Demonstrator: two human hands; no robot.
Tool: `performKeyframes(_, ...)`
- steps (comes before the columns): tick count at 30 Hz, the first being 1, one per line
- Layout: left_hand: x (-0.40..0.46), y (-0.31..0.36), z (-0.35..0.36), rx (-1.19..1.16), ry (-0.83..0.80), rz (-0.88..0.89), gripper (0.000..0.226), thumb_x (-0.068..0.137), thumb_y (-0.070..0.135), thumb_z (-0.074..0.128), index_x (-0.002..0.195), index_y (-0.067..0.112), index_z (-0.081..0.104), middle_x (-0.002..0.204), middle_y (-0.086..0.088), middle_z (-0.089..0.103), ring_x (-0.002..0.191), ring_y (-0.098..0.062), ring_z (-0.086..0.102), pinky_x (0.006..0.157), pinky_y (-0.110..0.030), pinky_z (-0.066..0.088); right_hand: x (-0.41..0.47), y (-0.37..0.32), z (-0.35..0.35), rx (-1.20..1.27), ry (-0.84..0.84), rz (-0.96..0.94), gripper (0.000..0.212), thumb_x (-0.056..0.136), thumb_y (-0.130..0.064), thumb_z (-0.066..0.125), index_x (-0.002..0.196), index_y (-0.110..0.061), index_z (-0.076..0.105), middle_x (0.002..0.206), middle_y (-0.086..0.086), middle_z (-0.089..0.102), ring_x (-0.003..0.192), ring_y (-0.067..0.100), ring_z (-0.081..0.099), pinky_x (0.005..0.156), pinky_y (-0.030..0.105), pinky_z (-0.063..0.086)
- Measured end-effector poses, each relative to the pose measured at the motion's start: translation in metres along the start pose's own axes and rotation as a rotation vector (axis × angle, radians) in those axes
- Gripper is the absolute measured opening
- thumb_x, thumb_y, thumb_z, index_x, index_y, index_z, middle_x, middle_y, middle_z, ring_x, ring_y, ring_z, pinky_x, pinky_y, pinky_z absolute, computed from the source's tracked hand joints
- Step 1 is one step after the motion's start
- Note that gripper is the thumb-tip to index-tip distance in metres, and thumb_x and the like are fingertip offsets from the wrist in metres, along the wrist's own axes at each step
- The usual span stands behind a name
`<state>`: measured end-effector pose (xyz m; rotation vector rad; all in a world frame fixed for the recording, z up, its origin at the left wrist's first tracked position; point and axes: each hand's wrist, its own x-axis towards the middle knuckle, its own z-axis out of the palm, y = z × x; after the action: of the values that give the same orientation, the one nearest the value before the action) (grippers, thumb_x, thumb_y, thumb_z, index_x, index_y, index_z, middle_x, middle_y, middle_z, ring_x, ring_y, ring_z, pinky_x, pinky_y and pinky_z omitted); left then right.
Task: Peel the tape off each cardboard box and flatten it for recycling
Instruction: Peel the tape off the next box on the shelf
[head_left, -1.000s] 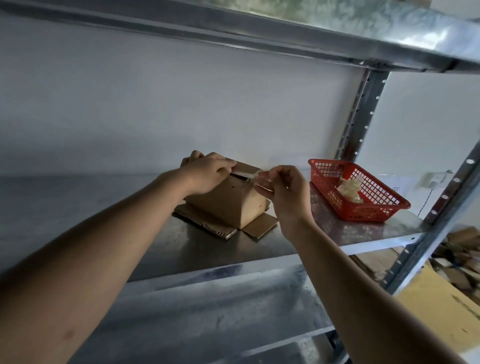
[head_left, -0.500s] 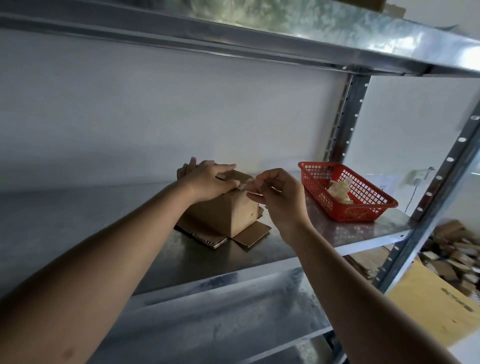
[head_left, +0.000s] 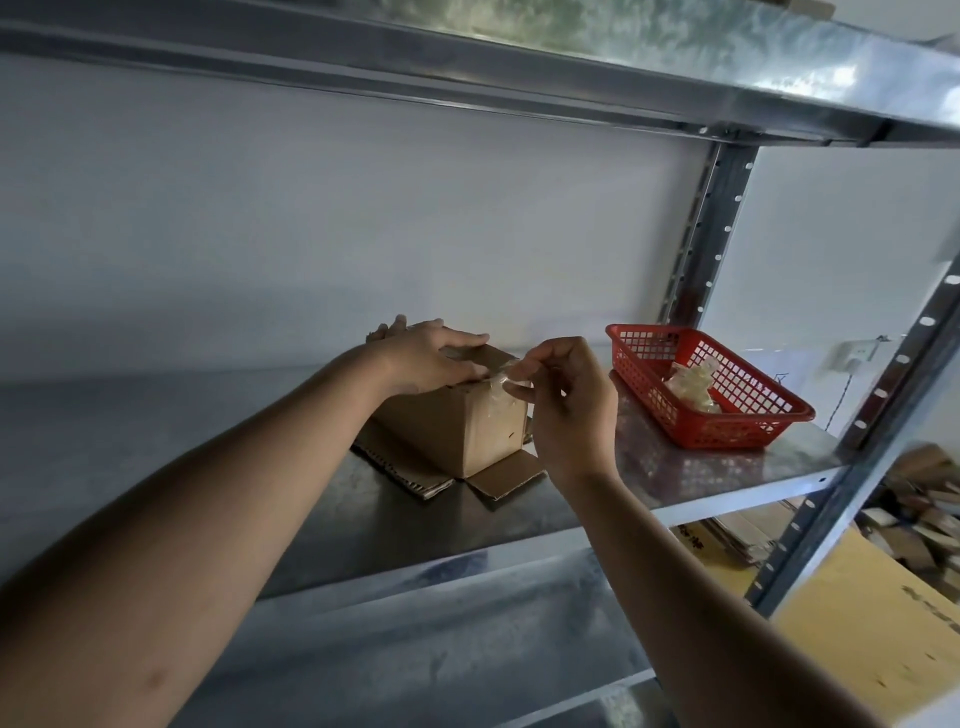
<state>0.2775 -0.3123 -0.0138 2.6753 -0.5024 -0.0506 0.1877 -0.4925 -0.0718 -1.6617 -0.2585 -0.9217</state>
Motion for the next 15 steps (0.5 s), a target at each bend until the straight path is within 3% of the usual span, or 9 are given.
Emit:
performKeyframes(5,0.003,-0.002,-0.001,0.010,-0.021,0.023,0.057,0.085,0.079,0.058,0.138,0.076,0.037,0.172,0.008,0.017,0.159,-0.035,-0.003,0.125,-0.053,0.002,-0.006,0.002,0.000,-0.153,-0.012,-0.148,0.028,0.095,0.011,0.051,0.092,-0.016,0.060,0.083,-0.009,0.069,0.079,0.014,0.075,0.068,0.050,0.062)
performKeyframes(11,0.003,-0.004,-0.002,0.019,-0.026,0.024,0.057,0.087,0.079,0.057,0.140,0.074,0.037,0.172,0.010,0.015,0.159,-0.034,-0.004,0.124,-0.052,0.000,-0.002,-0.005,-0.007,0.042,0.134,-0.074,0.027,0.094,0.015,0.048,0.093,-0.009,0.059,0.082,0.001,0.068,0.076,0.023,0.071,0.071,0.045,0.064)
performKeyframes(15,0.002,-0.002,-0.004,0.015,-0.033,0.035,0.053,0.089,0.078,0.054,0.139,0.075,0.038,0.172,0.009,0.015,0.159,-0.033,-0.004,0.125,-0.052,0.000,0.020,-0.005,-0.026,-0.013,0.134,0.048,0.020,0.095,0.010,0.056,0.093,-0.009,0.061,0.083,0.004,0.070,0.075,0.022,0.073,0.069,0.043,0.065)
